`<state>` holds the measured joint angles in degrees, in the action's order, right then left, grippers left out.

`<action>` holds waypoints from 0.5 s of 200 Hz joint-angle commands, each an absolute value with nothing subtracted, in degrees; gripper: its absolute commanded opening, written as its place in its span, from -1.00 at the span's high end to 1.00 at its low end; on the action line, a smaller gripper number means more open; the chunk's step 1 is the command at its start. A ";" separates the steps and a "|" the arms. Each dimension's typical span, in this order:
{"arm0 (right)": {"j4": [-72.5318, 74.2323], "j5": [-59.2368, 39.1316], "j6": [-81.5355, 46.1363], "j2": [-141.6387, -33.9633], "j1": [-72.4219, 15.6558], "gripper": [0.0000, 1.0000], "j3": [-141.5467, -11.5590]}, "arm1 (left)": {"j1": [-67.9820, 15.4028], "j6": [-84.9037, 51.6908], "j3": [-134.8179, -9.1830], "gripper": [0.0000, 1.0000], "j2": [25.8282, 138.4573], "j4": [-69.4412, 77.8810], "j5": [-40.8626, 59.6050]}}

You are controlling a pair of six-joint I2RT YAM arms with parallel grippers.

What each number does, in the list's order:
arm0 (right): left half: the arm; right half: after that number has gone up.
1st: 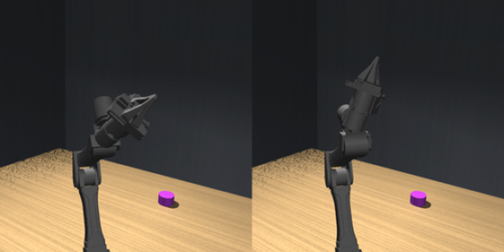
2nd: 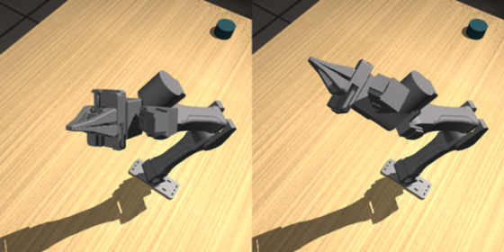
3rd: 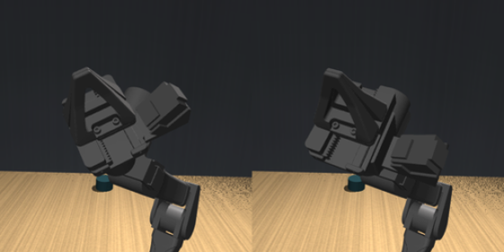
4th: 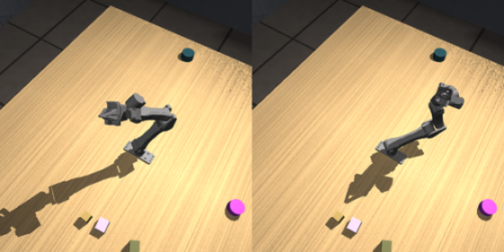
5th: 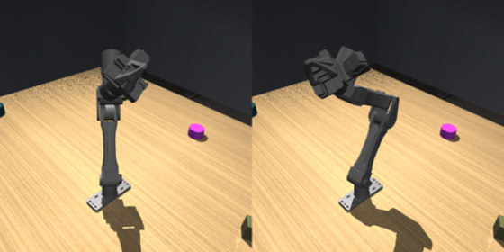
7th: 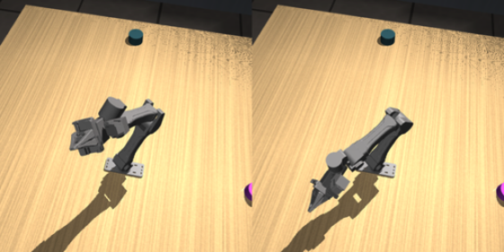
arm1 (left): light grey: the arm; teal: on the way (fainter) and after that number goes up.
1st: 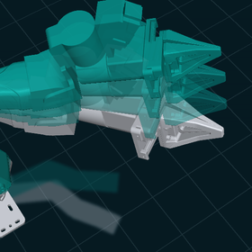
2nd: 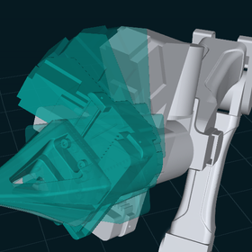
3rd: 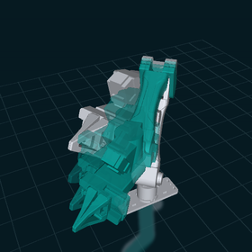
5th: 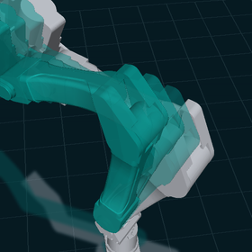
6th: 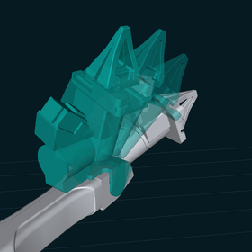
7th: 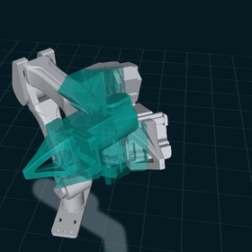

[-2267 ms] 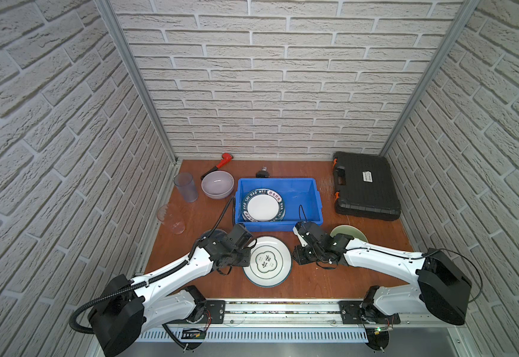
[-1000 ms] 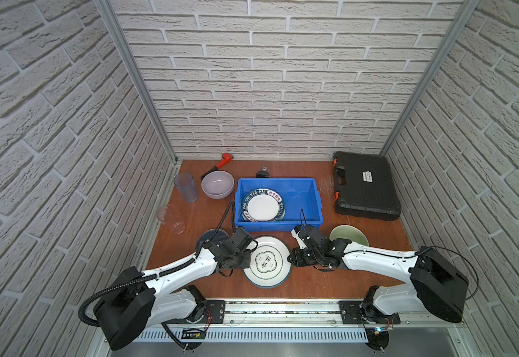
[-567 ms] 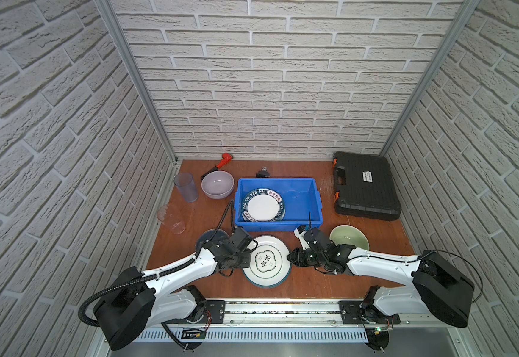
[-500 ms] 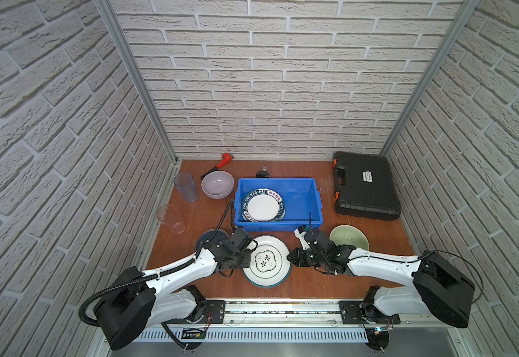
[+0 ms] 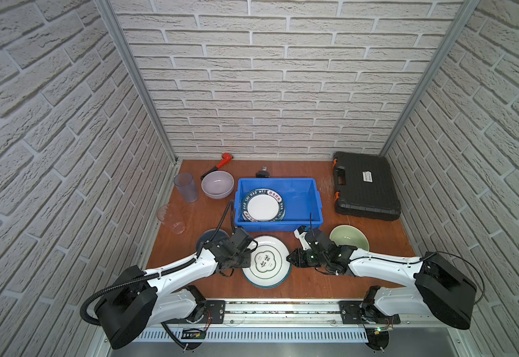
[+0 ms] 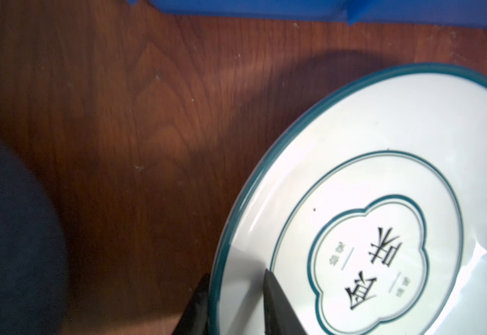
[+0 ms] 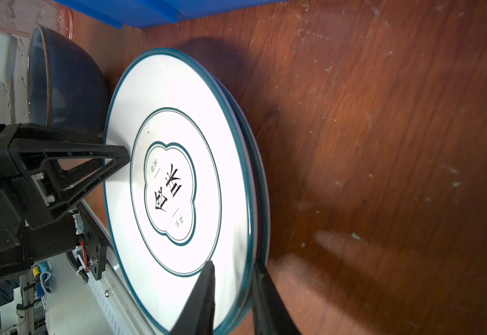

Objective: Place the mixed dishes into the plastic bin

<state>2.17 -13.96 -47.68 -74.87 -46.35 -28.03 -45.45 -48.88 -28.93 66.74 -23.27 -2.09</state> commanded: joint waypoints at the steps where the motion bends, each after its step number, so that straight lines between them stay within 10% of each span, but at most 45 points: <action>1: 12.23 -20.32 -47.47 -74.84 -47.72 0.50 -30.06 | -46.14 -49.13 -28.84 0.40 68.37 -16.77 3.60; 100: 14.87 -19.70 -48.23 -75.55 -47.72 0.57 -30.71 | -46.14 -49.93 -28.63 0.37 69.15 -14.69 3.65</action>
<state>1.93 -13.85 -47.81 -75.64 -46.35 -28.32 -45.39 -49.39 -28.97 67.26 -22.48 -2.13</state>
